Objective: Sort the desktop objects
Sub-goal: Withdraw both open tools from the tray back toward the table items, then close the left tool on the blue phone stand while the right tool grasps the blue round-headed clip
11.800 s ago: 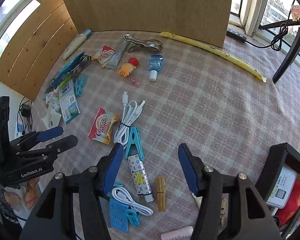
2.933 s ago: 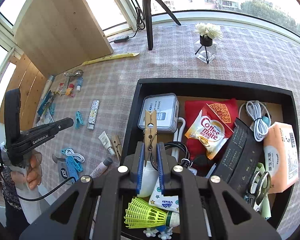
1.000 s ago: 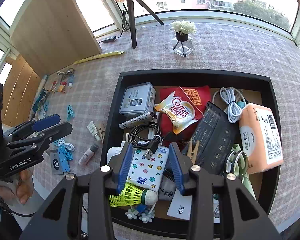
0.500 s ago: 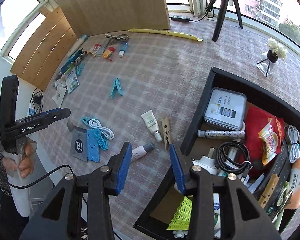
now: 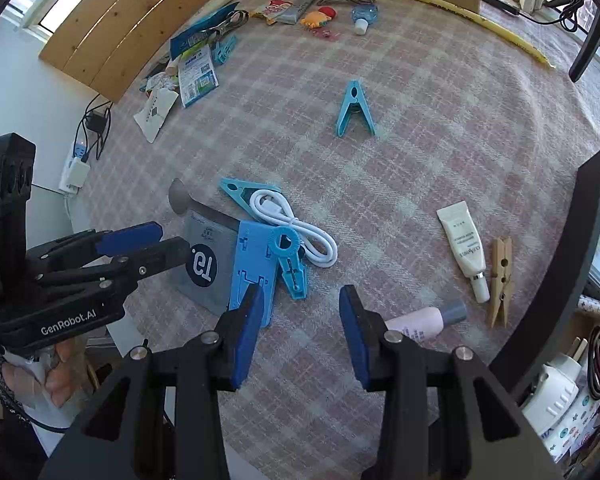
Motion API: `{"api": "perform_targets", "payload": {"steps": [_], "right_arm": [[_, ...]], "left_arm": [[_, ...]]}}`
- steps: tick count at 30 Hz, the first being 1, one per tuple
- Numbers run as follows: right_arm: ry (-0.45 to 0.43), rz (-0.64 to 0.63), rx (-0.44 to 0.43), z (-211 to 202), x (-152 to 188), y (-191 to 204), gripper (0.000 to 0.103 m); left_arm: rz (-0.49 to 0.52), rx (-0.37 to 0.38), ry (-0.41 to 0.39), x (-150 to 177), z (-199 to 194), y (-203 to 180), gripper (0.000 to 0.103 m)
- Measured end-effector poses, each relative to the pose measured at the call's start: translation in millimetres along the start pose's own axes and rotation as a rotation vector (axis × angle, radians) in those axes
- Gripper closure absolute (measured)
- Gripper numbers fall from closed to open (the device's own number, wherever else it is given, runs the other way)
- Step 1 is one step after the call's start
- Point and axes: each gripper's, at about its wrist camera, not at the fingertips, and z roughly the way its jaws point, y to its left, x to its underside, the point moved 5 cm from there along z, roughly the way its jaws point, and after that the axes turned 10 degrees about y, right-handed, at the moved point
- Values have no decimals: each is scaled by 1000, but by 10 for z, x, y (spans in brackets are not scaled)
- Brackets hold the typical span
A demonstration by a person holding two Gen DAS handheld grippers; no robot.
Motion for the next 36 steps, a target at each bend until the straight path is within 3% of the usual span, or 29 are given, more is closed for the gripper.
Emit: {"api": "perform_targets", "payload": {"steps": [9, 15, 20, 29, 36], "right_arm": [[74, 47, -46, 318, -162, -2, 65], [78, 53, -41, 363, -211, -4, 77], [66, 58, -16, 304, -203, -83, 87], [61, 98, -1, 182, -115, -386, 87], [67, 113, -19, 136, 41, -540, 87]], "left_arm": [[83, 14, 16, 233, 162, -220, 57], [117, 11, 25, 263, 249, -336, 57], [141, -24, 20, 209, 317, -439, 55], [175, -91, 32, 61, 460, -617, 55], [220, -208, 6, -12, 527, -763, 62]]}}
